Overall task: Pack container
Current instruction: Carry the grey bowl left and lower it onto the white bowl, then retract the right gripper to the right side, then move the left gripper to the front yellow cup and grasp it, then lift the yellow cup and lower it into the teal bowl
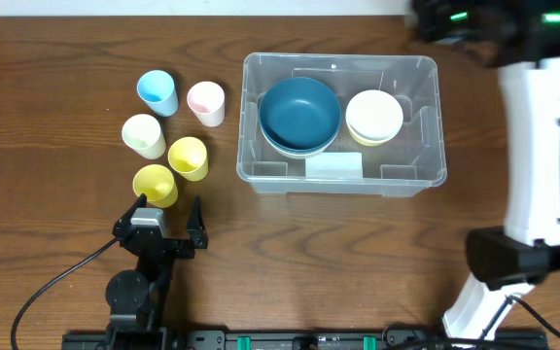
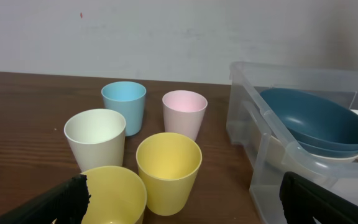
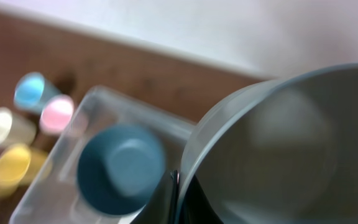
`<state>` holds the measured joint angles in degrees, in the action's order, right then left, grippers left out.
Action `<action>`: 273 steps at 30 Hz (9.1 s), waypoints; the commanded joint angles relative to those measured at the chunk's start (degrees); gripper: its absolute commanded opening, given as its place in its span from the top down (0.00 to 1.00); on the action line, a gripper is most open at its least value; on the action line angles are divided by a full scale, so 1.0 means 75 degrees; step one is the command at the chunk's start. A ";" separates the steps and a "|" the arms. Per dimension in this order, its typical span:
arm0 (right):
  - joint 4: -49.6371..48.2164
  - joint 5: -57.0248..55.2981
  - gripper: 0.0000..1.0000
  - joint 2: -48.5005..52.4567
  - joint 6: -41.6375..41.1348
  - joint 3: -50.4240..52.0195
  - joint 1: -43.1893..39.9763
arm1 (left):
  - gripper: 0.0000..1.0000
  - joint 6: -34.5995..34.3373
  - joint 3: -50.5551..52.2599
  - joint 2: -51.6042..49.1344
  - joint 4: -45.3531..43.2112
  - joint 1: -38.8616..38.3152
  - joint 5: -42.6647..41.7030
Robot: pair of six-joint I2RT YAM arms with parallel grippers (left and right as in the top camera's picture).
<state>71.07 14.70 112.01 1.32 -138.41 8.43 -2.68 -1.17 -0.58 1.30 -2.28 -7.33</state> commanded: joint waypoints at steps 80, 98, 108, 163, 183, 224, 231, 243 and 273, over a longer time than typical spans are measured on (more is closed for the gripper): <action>0.3483 -0.2681 0.01 0.0236 -0.3299 0.0536 -0.2046 | 0.02 0.0122 0.0125 0.0047 0.0265 0.0038 -0.0140; 0.3040 -0.2588 0.01 0.0239 -0.3905 0.2218 -0.3587 | 0.02 0.0122 0.0125 0.0047 0.0265 0.0038 -0.0140; 0.3212 -0.2087 0.01 0.0239 -0.3923 0.2218 -0.3899 | 0.02 0.0122 0.0125 0.0047 0.0265 0.0038 -0.0140; 0.3238 -0.1982 0.01 0.0239 -0.3917 0.2218 -0.3902 | 0.02 -0.2632 -0.9474 -1.0474 0.8702 0.2040 0.1384; 0.3238 -0.1982 0.01 0.0239 -0.3917 0.2218 -0.3902 | 0.02 -0.2518 -0.9369 -1.2269 0.7959 0.2430 0.1035; 0.3238 -0.1982 0.01 0.0239 -0.3917 0.2218 -0.3902 | 0.78 -0.2404 -0.8801 -1.3082 0.7239 0.2361 0.0600; 0.3238 -0.1982 0.01 0.0239 -0.3917 0.2218 -0.3902 | 0.94 -0.2404 -0.8801 -1.3082 0.7227 0.2361 0.0600; 0.3238 -0.1982 0.01 0.0239 -0.3917 0.2218 -0.3902 | 0.94 -0.2433 -0.8880 -1.2735 0.7213 0.2361 0.0420; 0.3238 -0.1982 0.01 0.0239 -0.3917 0.2218 -0.3902 | 0.94 -0.3652 -1.2036 -0.8434 0.8128 -0.1559 0.0178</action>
<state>95.26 0.05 114.21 -27.03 -121.84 -20.86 -29.23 -87.55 -59.59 61.34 -10.24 -5.85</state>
